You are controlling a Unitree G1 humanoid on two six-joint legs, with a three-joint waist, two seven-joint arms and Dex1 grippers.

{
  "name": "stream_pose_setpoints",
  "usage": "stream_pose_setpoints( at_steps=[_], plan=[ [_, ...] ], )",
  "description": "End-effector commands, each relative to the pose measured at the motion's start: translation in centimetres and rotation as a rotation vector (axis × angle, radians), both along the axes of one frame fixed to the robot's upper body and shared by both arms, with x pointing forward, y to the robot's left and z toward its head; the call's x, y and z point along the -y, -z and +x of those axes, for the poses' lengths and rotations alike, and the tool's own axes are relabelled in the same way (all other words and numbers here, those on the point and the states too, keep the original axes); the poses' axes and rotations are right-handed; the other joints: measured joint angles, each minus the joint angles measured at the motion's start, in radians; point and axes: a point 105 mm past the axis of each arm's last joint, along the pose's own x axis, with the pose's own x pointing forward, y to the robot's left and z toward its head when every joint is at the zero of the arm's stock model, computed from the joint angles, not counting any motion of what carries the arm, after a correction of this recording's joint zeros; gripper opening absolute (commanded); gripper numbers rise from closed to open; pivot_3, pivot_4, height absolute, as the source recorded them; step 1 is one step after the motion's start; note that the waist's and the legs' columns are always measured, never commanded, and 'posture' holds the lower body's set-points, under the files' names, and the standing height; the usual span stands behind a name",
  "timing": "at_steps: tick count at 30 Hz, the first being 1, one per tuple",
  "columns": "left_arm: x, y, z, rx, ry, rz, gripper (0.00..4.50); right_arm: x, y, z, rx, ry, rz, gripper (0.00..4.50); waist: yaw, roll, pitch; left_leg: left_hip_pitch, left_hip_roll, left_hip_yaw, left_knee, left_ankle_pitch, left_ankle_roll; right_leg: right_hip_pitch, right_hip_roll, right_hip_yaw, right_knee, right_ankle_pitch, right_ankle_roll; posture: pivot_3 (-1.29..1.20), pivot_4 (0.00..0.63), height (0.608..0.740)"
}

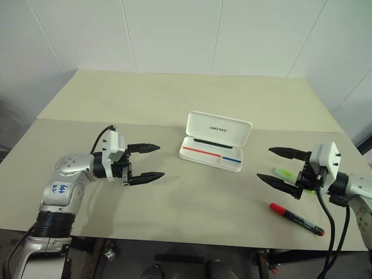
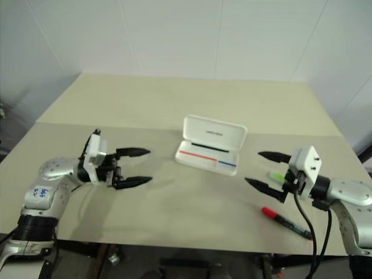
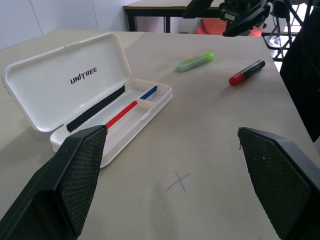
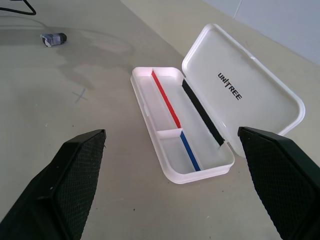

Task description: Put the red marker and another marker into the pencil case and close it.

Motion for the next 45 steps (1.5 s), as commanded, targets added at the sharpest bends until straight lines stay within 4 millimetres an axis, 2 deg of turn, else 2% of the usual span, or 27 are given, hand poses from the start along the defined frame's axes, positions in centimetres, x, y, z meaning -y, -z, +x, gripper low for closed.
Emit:
stream_pose_setpoints(
  at_steps=[1,9,13,22,23,26,35,45],
  plan=[
    [-0.4,-1.2,-0.2,0.056,-0.01,0.014,4.49,-0.9,-0.7,0.2,0.044,-0.04,0.01,4.5,-0.001,0.0,0.0,0.0,0.0,0.0,0.0,0.0,0.0,0.0,0.0,0.0,0.0,0.0,0.0,0.0,0.15,0.74],
    [-0.7,-1.6,0.1,0.073,-0.014,0.025,4.49,-2.3,-0.9,1.0,0.037,-0.103,0.017,4.5,0.002,0.0,0.0,0.0,0.0,0.0,0.0,0.0,0.0,0.0,0.0,0.0,0.0,0.0,0.0,0.0,0.15,0.74],
    [-1.1,-1.7,-0.2,0.079,-0.019,0.036,4.49,-3.8,-1.1,0.9,0.011,-0.19,-0.019,4.5,-0.003,0.0,0.0,0.0,0.0,0.0,0.0,0.0,0.0,0.0,0.0,0.0,0.0,0.0,0.0,0.0,0.15,0.74],
    [-4.7,-2.4,-0.4,0.108,-0.118,0.083,4.49,-5.5,-1.5,2.4,0.009,-0.268,-0.107,4.5,-0.004,0.0,0.0,0.0,0.0,0.0,0.0,0.0,0.0,0.0,0.0,0.0,-0.001,0.0,0.0,0.0,0.15,0.74],
    [-4.9,-2.5,-0.5,0.108,-0.118,0.087,4.5,-5.6,-1.4,2.5,0.002,-0.279,-0.116,4.07,-0.003,0.0,0.0,0.0,0.0,0.0,0.0,0.0,0.0,0.0,0.0,0.0,-0.001,0.0,0.0,0.0,0.15,0.74],
    [-5.5,-2.3,0.0,0.114,-0.137,0.097,4.5,-5.8,-0.6,3.2,-0.013,-0.288,-0.168,3.19,-0.003,0.0,0.0,0.0,0.0,0.0,-0.001,0.0,0.0,0.0,0.0,-0.001,-0.001,0.0,0.0,0.0,0.15,0.74],
    [-5.4,-2.2,0.4,0.13,-0.141,0.105,4.5,-5.5,2.8,6.4,-0.096,-0.265,-0.424,3.19,-0.008,0.0,0.0,-0.001,0.0,0.0,-0.001,0.0,0.0,-0.002,0.0,-0.001,0.0,0.0,0.0,0.0,0.15,0.74],
    [-5.7,-1.9,-0.2,0.134,-0.162,0.106,4.5,-5.7,3.7,8.3,-0.128,-0.247,-0.484,3.19,-0.025,0.0,0.0,-0.003,0.0,0.0,-0.002,0.0,0.0,-0.006,0.0,0.0,0.002,0.0,0.0,0.0,0.15,0.74]
  ],
)
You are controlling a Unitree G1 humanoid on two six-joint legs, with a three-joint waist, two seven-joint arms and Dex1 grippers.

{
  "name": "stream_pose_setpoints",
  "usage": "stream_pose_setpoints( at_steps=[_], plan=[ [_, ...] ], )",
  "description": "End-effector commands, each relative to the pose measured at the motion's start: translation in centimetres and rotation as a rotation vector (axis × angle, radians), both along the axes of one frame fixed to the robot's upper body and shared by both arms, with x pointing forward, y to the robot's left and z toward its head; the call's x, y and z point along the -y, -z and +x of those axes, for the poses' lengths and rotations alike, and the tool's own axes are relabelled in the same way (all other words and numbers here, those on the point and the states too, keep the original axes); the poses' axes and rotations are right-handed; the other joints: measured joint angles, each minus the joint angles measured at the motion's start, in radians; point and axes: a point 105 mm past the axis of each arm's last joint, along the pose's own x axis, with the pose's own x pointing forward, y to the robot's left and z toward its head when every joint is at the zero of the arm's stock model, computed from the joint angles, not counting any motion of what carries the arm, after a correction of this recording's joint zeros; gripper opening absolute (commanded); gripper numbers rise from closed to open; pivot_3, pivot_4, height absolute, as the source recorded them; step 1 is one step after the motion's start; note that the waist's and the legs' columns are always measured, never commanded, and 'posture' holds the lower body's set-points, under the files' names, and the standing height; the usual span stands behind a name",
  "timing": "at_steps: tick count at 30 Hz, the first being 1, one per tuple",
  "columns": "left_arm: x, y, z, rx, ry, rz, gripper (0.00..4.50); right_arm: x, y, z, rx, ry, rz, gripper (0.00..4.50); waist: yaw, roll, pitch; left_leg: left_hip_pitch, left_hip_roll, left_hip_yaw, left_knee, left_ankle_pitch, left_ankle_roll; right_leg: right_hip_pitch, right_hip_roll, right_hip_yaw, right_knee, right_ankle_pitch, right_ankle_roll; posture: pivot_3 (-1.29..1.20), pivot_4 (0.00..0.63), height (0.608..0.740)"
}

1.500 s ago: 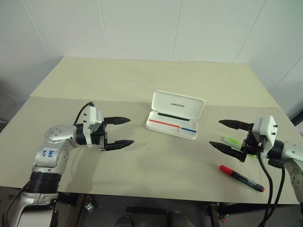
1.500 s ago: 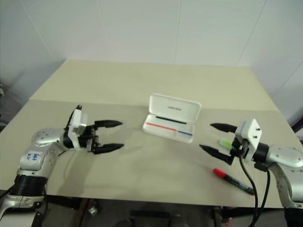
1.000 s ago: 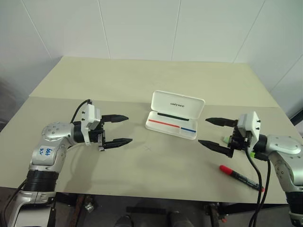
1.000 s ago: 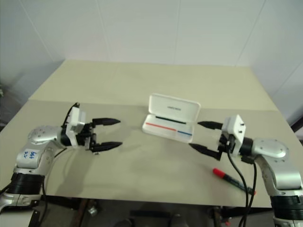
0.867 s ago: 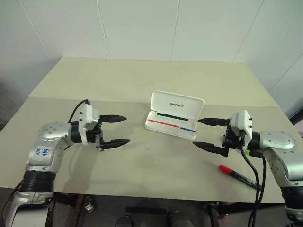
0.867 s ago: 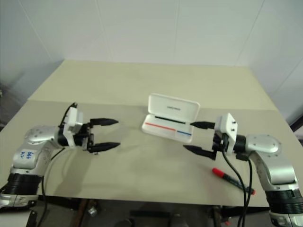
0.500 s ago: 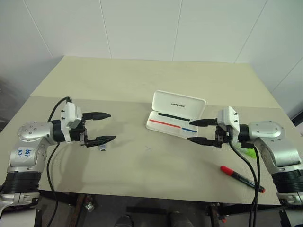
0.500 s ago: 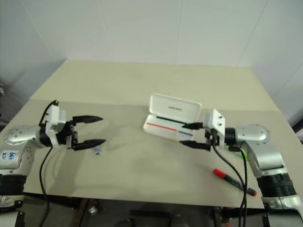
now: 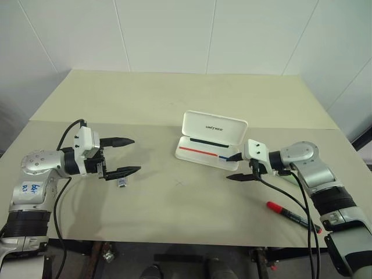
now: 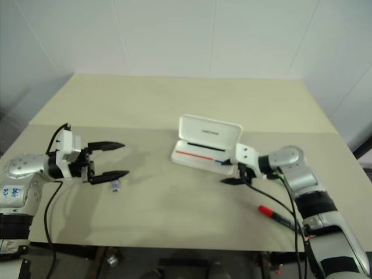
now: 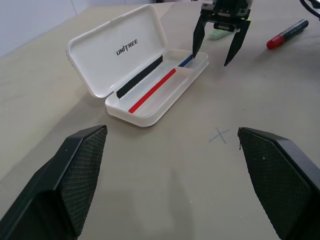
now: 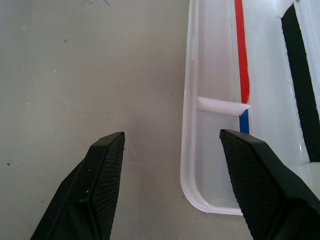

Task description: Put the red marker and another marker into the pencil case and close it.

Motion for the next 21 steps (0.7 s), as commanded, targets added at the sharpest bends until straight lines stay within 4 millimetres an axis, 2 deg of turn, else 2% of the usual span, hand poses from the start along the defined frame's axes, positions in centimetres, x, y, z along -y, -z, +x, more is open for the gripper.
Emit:
stream_pose_setpoints(
  at_steps=[1,6,9,16,21],
  plan=[
    [-0.2,-1.1,-0.5,0.054,-0.008,0.01,4.5,-0.3,-0.7,0.4,0.028,-0.019,-0.016,3.19,-0.001,0.0,0.0,0.0,0.0,0.0,0.0,0.0,0.0,-0.001,0.0,0.0,0.0,0.0,0.0,0.0,0.15,0.74],
    [-0.1,-1.1,-0.5,0.06,-0.011,0.006,4.5,-0.4,-0.5,1.1,0.022,-0.008,-0.048,3.19,-0.003,0.0,0.0,-0.001,0.0,0.001,0.0,0.0,0.0,-0.002,0.0,0.001,0.002,0.0,0.0,0.0,0.15,0.74],
    [-0.1,-1.3,-0.5,0.069,-0.014,0.001,4.5,-1.0,-0.7,1.2,0.02,-0.033,-0.063,2.56,-0.003,0.0,0.0,-0.001,0.0,0.001,0.0,0.0,-0.001,-0.002,0.0,0.001,0.002,0.0,0.0,0.0,0.15,0.74],
    [0.1,-1.3,-0.3,0.078,-0.016,-0.005,4.5,-1.7,-1.3,1.4,0.032,-0.068,-0.083,0.02,-0.003,0.0,0.0,-0.002,0.0,0.001,0.0,0.0,-0.001,-0.003,0.0,0.001,0.002,0.0,0.0,0.0,0.15,0.74],
    [0.2,-1.4,-0.1,0.091,-0.018,-0.013,4.5,-2.0,-1.6,1.3,0.048,-0.081,-0.091,0.02,-0.004,0.0,0.0,-0.002,0.0,0.001,0.0,0.0,-0.001,-0.004,0.0,0.001,0.003,0.0,0.0,0.0,0.15,0.74]
  ],
)
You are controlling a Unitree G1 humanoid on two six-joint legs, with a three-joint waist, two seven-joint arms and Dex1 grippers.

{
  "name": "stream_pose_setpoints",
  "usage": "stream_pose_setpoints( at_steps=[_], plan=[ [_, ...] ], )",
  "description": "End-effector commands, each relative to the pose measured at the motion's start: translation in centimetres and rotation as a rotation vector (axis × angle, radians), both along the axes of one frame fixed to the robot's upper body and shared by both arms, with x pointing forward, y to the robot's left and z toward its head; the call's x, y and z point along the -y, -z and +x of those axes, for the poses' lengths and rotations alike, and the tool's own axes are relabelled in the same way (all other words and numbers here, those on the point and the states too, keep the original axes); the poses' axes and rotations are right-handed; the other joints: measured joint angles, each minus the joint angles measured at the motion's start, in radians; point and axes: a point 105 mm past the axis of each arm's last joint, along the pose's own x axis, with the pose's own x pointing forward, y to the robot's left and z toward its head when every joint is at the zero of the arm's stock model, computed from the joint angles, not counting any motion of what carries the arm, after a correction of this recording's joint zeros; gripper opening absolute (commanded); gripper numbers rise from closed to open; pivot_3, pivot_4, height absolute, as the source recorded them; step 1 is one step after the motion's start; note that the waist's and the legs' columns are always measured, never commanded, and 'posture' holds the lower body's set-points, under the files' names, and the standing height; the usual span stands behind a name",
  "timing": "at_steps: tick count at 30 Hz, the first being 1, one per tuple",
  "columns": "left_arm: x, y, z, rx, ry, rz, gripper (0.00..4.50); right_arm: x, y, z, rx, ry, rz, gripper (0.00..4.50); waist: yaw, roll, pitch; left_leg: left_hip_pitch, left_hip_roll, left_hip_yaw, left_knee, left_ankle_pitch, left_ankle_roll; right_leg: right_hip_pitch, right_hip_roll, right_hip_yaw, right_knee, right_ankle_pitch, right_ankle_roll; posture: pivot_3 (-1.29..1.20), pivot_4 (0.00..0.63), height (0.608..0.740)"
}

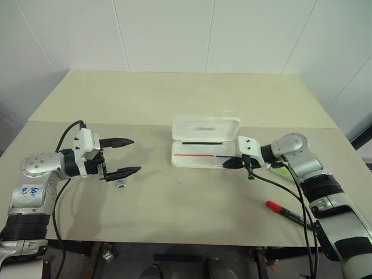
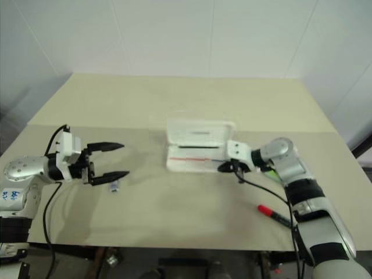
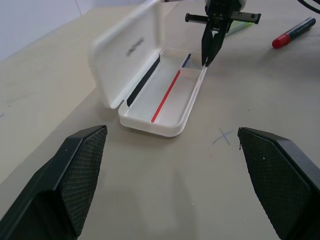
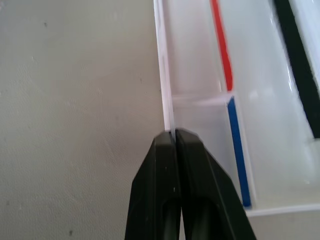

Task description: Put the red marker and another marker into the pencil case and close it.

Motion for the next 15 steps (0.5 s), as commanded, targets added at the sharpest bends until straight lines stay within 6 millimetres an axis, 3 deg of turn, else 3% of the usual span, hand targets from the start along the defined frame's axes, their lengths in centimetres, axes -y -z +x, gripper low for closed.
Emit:
stream_pose_setpoints(
  at_steps=[1,11,15],
  plan=[
    [0.1,-1.2,0.0,0.067,0.0,-0.009,4.5,-0.3,-1.3,0.1,0.046,-0.026,-0.001,0.02,0.0,0.0,0.0,0.0,0.0,0.0,0.0,0.0,0.0,0.0,0.0,0.0,0.0,0.0,0.0,0.0,0.15,0.74],
    [0.2,-1.0,0.0,0.073,-0.007,-0.022,4.5,-0.5,-1.5,-0.1,0.034,-0.032,0.016,0.02,0.0,0.0,0.0,0.0,0.0,0.0,0.0,0.0,0.0,0.0,0.0,0.0,0.0,0.0,0.0,0.0,0.15,0.74],
    [0.1,-1.0,-0.2,0.07,-0.01,-0.023,4.5,-1.0,-2.3,-1.2,0.025,-0.092,0.021,0.02,-0.001,0.0,0.0,0.0,0.0,0.0,0.0,0.0,0.0,0.0,0.0,0.0,0.001,0.0,0.0,0.0,0.15,0.74]
  ],
)
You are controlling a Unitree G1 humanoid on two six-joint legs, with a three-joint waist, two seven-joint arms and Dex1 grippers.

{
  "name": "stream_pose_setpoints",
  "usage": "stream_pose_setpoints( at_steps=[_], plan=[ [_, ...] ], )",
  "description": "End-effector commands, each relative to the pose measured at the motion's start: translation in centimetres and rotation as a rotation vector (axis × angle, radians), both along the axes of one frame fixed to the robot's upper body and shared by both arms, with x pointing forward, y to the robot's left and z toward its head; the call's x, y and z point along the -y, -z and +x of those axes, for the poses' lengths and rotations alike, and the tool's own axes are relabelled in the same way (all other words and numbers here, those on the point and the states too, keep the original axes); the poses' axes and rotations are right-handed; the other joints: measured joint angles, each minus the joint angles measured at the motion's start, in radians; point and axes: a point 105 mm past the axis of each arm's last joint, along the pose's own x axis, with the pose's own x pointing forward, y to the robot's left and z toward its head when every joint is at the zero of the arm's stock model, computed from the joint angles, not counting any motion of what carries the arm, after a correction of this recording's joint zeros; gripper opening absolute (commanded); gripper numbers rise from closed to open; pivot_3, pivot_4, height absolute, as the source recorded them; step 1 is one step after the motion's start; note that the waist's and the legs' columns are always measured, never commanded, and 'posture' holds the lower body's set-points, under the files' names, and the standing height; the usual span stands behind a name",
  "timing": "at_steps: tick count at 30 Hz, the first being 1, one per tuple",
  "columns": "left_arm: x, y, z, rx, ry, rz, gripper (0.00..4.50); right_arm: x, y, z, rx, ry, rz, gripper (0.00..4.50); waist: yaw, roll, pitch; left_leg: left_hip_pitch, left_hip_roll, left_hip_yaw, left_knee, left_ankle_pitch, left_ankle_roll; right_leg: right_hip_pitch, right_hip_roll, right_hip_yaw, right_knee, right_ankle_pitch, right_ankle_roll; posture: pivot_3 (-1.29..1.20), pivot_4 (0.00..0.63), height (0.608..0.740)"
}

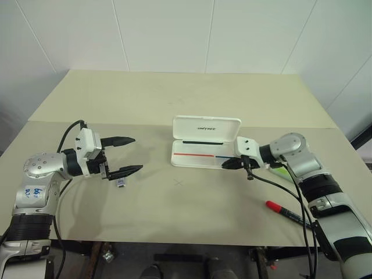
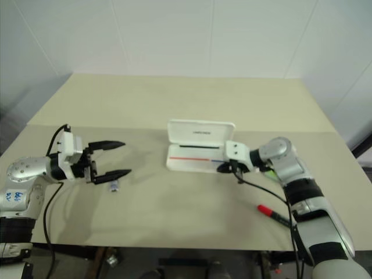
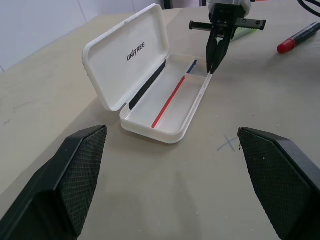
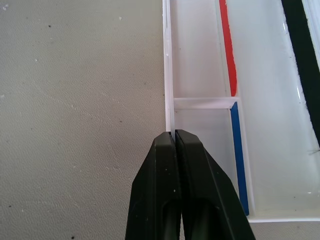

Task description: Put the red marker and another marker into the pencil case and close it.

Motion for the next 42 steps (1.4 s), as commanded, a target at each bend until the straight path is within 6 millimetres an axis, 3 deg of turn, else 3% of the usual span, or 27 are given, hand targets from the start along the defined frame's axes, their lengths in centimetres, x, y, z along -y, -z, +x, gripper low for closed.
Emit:
stream_pose_setpoints(
  at_steps=[1,11,20,31,39,42],
  plan=[
    [-0.3,-0.9,-0.5,0.046,-0.009,-0.002,4.5,-0.8,-2.3,-1.3,0.036,-0.081,0.024,0.02,-0.001,0.0,0.0,0.0,0.0,0.0,0.0,0.0,0.0,0.0,0.0,0.0,0.0,0.0,0.0,0.0,0.15,0.74],
    [-1.1,-0.7,-0.9,0.031,-0.031,0.006,4.5,-1.6,-2.5,-5.2,-0.043,-0.154,0.047,0.02,0.003,0.0,0.0,-0.001,0.0,0.0,0.001,0.0,0.0,-0.001,0.0,0.0,0.001,0.0,0.0,0.0,0.15,0.74],
    [-1.3,-0.4,-1.4,0.018,-0.042,0.005,4.5,-1.9,-0.9,-7.9,-0.141,-0.128,0.075,0.02,0.005,0.0,0.0,-0.001,0.0,0.0,0.001,0.0,0.0,-0.001,0.0,0.0,0.001,0.0,0.0,0.0,0.15,0.74],
    [-1.0,-0.3,-1.4,0.014,-0.032,0.004,4.5,-3.4,0.3,-7.8,-0.134,-0.098,0.144,0.02,0.005,0.0,0.0,-0.001,0.0,0.0,0.001,0.0,0.0,-0.001,0.0,0.0,0.001,0.0,0.0,0.0,0.15,0.74],
    [-0.9,-0.3,-1.5,0.013,-0.029,0.005,4.5,-2.7,1.1,-8.0,-0.158,-0.107,0.114,0.02,0.006,0.0,0.0,-0.001,0.0,0.0,0.001,0.0,0.0,-0.001,0.0,0.0,0.001,0.0,0.0,0.0,0.15,0.74],
    [-0.8,-0.3,-1.5,0.011,-0.028,0.003,4.5,-2.9,0.7,-7.8,-0.131,-0.118,0.128,0.69,0.005,0.0,0.0,-0.001,0.0,0.0,0.001,0.0,0.0,-0.001,0.0,0.0,0.001,0.0,0.0,0.0,0.15,0.74]
  ],
)
